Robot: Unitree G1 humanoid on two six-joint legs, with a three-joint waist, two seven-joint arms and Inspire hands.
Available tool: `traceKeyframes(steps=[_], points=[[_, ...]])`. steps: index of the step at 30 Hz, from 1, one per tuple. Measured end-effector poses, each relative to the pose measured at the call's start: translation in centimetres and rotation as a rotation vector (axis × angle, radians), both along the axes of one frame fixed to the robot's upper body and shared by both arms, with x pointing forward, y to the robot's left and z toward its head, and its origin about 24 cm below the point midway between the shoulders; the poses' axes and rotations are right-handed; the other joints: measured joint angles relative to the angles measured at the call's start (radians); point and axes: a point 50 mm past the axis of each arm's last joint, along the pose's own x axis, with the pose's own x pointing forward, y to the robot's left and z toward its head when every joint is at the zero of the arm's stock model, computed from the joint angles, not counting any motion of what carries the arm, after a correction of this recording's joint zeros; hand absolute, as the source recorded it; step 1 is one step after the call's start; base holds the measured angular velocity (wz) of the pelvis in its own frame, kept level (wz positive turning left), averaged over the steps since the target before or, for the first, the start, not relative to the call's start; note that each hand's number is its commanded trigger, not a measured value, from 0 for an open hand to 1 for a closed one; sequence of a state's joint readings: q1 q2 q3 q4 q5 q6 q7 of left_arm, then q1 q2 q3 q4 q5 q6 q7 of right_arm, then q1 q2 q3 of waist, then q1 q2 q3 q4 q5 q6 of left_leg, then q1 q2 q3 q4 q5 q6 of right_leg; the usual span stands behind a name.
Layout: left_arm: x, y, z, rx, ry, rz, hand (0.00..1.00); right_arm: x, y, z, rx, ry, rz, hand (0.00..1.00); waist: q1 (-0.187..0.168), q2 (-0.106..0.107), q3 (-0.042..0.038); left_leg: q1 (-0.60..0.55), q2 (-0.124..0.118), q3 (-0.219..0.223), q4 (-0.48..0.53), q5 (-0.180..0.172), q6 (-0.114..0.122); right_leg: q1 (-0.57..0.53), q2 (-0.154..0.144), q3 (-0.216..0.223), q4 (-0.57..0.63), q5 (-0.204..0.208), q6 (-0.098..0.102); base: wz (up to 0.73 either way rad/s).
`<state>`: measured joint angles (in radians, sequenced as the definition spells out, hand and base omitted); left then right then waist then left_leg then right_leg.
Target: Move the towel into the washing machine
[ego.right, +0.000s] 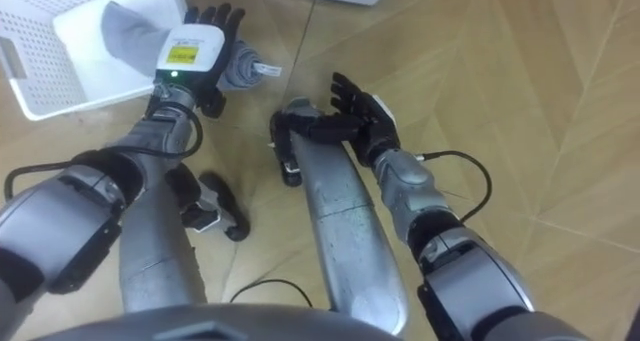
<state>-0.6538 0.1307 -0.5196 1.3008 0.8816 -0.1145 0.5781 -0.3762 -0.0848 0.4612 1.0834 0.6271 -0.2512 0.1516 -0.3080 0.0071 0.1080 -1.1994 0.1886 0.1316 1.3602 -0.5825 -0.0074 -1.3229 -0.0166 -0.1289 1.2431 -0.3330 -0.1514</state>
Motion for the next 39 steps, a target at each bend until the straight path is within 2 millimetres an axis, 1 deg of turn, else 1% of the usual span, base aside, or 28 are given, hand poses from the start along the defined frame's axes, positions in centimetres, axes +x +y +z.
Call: traceKeyframes(steps=[3, 5, 8, 13, 17, 20, 23, 25, 27, 28, 29, 30, 32, 33, 34, 35, 37, 38, 39], points=[[-0.1, 0.1, -0.2, 0.023, 0.012, -0.009, 1.00, 0.2, 0.3, 0.2, 0.006, -0.014, 0.016, 0.00, -0.013, -0.003, -0.0004, -0.019, 0.002, -0.005, 0.016, -0.004, -0.005, -0.017, 0.000, -0.005, 0.015, -0.006, -0.006, 0.00], [-0.2, 0.3, -0.4, 0.038, 0.026, -0.011, 1.00, 0.2, 0.5, 0.3, 0.011, -0.024, 0.032, 0.00, -0.020, -0.007, 0.0007, -0.031, 0.009, -0.013, 0.035, -0.015, -0.012, -0.027, 0.002, -0.012, 0.033, -0.015, -0.013, 0.00], [-0.3, 0.7, -0.6, 0.050, 0.042, 0.000, 1.00, 0.2, 0.6, 0.4, 0.019, -0.027, 0.052, 0.00, -0.025, -0.010, -0.0004, -0.036, 0.011, -0.026, 0.050, -0.026, -0.015, -0.031, 0.004, -0.018, 0.048, -0.029, -0.016, 0.00], [-0.2, 1.3, -0.5, 0.077, 0.056, -0.003, 1.00, 0.3, 0.9, 0.5, 0.025, -0.034, 0.074, 0.00, -0.044, -0.012, -0.0005, -0.047, 0.012, -0.029, 0.053, -0.028, -0.018, -0.038, 0.004, -0.024, 0.049, -0.032, -0.019, 0.00], [-0.3, 1.4, -0.6, 0.105, 0.068, -0.021, 1.00, 0.3, 0.8, 0.5, 0.036, -0.029, 0.063, 0.00, -0.045, -0.015, -0.0025, -0.046, 0.013, -0.032, 0.060, -0.032, -0.018, -0.037, 0.006, -0.024, 0.051, -0.033, -0.017, -0.04], [-0.4, 1.5, -0.8, 0.108, 0.078, -0.021, 1.00, 0.1, 0.8, 0.4, 0.035, -0.022, 0.058, 0.00, -0.045, -0.017, -0.0039, -0.038, 0.008, -0.033, 0.067, -0.036, -0.010, -0.035, 0.000, -0.025, 0.057, -0.033, -0.017, -0.04], [-0.8, 1.7, -1.2, 0.116, 0.091, -0.022, 1.00, -0.4, 0.9, 0.1, 0.035, -0.011, 0.053, 0.00, -0.043, -0.021, -0.0057, -0.017, 0.006, -0.033, 0.065, -0.037, -0.008, -0.013, -0.002, -0.025, 0.055, -0.035, -0.014, 0.00], [-1.3, 2.1, -1.7, 0.117, 0.109, -0.012, 1.00, -0.9, 0.8, -0.3, 0.029, 0.009, 0.040, 0.00, -0.042, -0.023, -0.0062, 0.021, 0.004, -0.033, 0.050, -0.038, -0.010, 0.025, -0.002, -0.025, 0.042, -0.038, -0.011, 0.00], [-1.9, 2.3, -2.2, 0.114, 0.125, -0.009, 1.00, -1.5, 0.4, -0.8, 0.021, 0.032, 0.028, 0.00, -0.039, -0.024, -0.0067, 0.063, 0.003, -0.028, 0.020, -0.037, -0.017, 0.070, -0.002, -0.025, 0.014, -0.034, -0.009, 0.00], [-2.3, 2.5, -2.5, 0.105, 0.136, -0.007, 1.00, -2.1, 0.1, -1.3, 0.012, 0.050, 0.015, 0.00, -0.038, -0.024, -0.0069, 0.097, -0.002, -0.027, -0.008, -0.032, -0.024, 0.104, -0.002, -0.024, -0.012, -0.030, -0.006, 0.00], [-2.5, 2.5, -2.7, 0.089, 0.140, -0.002, 1.00, -2.6, -0.2, -1.6, 0.003, 0.066, 0.005, 0.00, -0.029, -0.024, -0.0076, 0.133, -0.007, -0.022, -0.045, -0.023, -0.021, 0.140, 0.000, -0.021, -0.046, -0.022, -0.001, 0.00], [-2.5, 2.5, -2.7, 0.084, 0.140, -0.005, 1.00, -2.8, -0.4, -1.9, -0.007, 0.075, -0.001, 0.00, -0.023, -0.024, -0.0077, 0.150, -0.008, -0.020, -0.065, -0.014, -0.024, 0.158, 0.001, -0.021, -0.067, -0.016, 0.000, 0.00], [-2.3, 2.6, -2.4, 0.043, 0.114, 0.009, 1.00, -3.4, -1.1, -2.3, -0.037, 0.097, -0.015, 0.00, 0.004, -0.021, -0.0084, 0.199, -0.011, -0.015, -0.133, 0.010, -0.025, 0.212, 0.004, -0.024, -0.137, 0.010, 0.001, -0.02], [-2.2, 2.7, -2.1, 0.013, 0.082, 0.022, 1.00, -3.7, -1.5, -2.6, -0.057, 0.111, -0.026, 0.00, 0.019, -0.020, -0.0084, 0.231, -0.014, -0.009, -0.178, 0.028, -0.022, 0.244, 0.005, -0.025, -0.180, 0.026, 0.002, 0.07], [-2.0, 2.7, -1.7, -0.016, 0.041, 0.029, 1.00, -4.0, -2.1, -2.9, -0.084, 0.129, -0.039, 0.00, 0.037, -0.019, -0.0084, 0.262, -0.026, -0.007, -0.221, 0.046, -0.018, 0.273, 0.003, -0.022, -0.216, 0.037, 0.007, 0.09], [-1.8, 2.8, -1.5, -0.028, 0.018, 0.032, 1.00, -4.2, -2.3, -3.0, -0.097, 0.137, -0.046, 0.00, 0.047, -0.017, -0.0084, 0.276, -0.027, -0.002, -0.241, 0.055, -0.014, 0.287, 0.003, -0.021, -0.234, 0.042, 0.009, 0.08], [-1.4, 3.4, -0.5, -0.061, -0.059, 0.045, 1.00, -4.6, -3.1, -3.5, -0.159, 0.159, -0.050, 0.00, 0.078, -0.008, -0.0086, 0.334, -0.039, 0.002, -0.315, 0.083, -0.013, 0.346, 0.002, -0.020, -0.299, 0.058, 0.015, 0.08], [-1.3, 3.7, -0.3, -0.070, -0.079, 0.054, 1.00, -4.6, -3.1, -3.5, -0.176, 0.161, -0.041, 0.00, 0.087, -0.006, -0.0076, 0.351, -0.042, 0.002, -0.331, 0.088, -0.012, 0.363, 0.001, -0.021, -0.313, 0.059, 0.016, 0.14], [-1.1, 4.2, 0.2, -0.084, -0.119, 0.072, 1.00, -4.8, -3.4, -3.7, -0.209, 0.170, -0.025, 0.00, 0.098, 0.002, -0.0070, 0.381, -0.047, 0.001, -0.359, 0.097, -0.007, 0.394, -0.002, -0.025, -0.334, 0.060, 0.017, 0.16]])
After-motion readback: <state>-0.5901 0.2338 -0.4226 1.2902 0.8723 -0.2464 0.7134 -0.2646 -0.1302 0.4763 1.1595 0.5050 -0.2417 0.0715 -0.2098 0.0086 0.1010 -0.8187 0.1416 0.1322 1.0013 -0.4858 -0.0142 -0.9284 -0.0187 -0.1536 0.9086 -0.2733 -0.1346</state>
